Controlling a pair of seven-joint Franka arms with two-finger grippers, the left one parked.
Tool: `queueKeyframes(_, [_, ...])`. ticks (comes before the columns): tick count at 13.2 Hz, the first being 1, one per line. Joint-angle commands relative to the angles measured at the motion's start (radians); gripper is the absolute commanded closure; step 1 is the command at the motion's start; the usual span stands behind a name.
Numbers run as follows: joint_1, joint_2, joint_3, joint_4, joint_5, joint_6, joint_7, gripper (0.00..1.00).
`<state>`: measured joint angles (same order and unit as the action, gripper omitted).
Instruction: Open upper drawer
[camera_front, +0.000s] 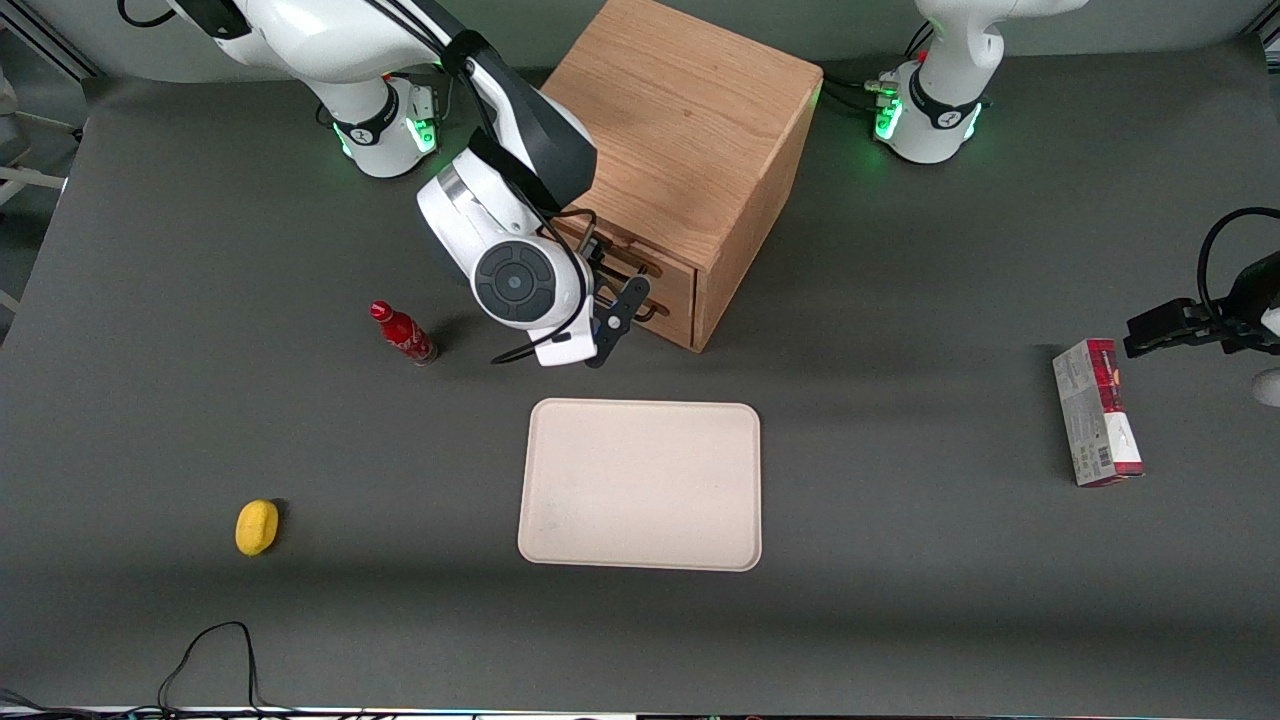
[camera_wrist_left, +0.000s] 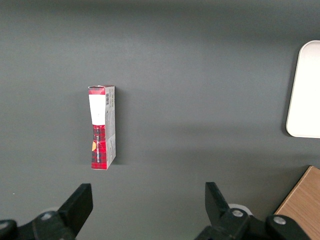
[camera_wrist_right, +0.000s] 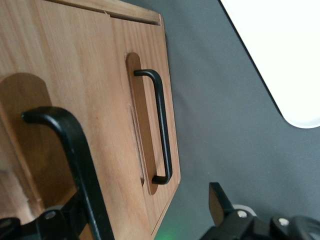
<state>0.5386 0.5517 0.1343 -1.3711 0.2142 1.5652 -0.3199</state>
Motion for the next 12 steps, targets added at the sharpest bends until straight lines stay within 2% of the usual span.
queueKeyframes(1, [0.0, 0.017, -0.012, 0.012, 0.013, 0.01, -0.025, 0.0])
queueKeyframes(3, [-0.005, 0.017, -0.018, 0.017, 0.007, 0.01, -0.025, 0.0])
queueKeyframes(6, [-0.012, 0.017, -0.021, 0.021, -0.048, 0.01, -0.027, 0.0])
queueKeyframes(12, [-0.086, 0.039, -0.021, 0.047, -0.052, 0.056, -0.028, 0.0])
